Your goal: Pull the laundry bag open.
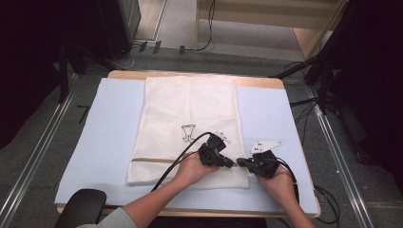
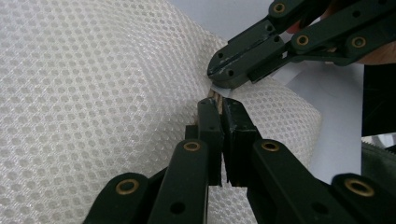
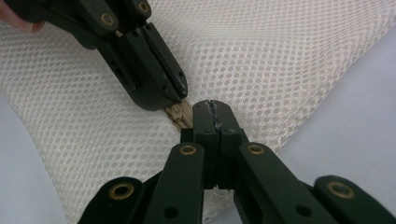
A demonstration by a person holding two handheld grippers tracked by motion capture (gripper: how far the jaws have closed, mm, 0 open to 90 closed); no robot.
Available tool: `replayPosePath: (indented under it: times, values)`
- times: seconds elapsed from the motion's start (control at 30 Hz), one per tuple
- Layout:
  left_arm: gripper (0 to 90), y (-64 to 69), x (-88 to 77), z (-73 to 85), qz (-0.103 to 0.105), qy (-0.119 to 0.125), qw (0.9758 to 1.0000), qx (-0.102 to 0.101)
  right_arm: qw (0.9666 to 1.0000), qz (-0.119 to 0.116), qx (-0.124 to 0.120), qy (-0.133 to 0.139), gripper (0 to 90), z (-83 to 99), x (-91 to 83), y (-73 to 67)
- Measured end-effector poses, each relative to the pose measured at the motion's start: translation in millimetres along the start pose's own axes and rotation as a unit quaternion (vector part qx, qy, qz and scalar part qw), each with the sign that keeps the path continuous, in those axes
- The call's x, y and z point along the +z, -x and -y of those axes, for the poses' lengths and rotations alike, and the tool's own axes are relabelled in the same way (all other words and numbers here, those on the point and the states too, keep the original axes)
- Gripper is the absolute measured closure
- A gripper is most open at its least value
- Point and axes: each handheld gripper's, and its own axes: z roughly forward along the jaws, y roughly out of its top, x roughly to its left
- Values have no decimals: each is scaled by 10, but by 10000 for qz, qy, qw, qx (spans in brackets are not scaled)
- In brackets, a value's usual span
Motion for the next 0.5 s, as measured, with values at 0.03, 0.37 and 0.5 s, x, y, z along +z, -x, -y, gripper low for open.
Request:
replayPosePath:
  times: [0.03, 0.37, 0.5]
  values:
    - [886, -9, -3, -1, 23, -23, 10000, -23, 10000, 13, -9, -2, 900, 4, -2, -4]
    - [889, -24, -72, 9, 45, -193, 9998, 29, 10000, -29, 17, 60, 900, 26, 3, 5]
    - [890, -77, -158, 39, 53, -219, 9997, 10, 9999, -51, -29, 98, 900, 37, 2, 13]
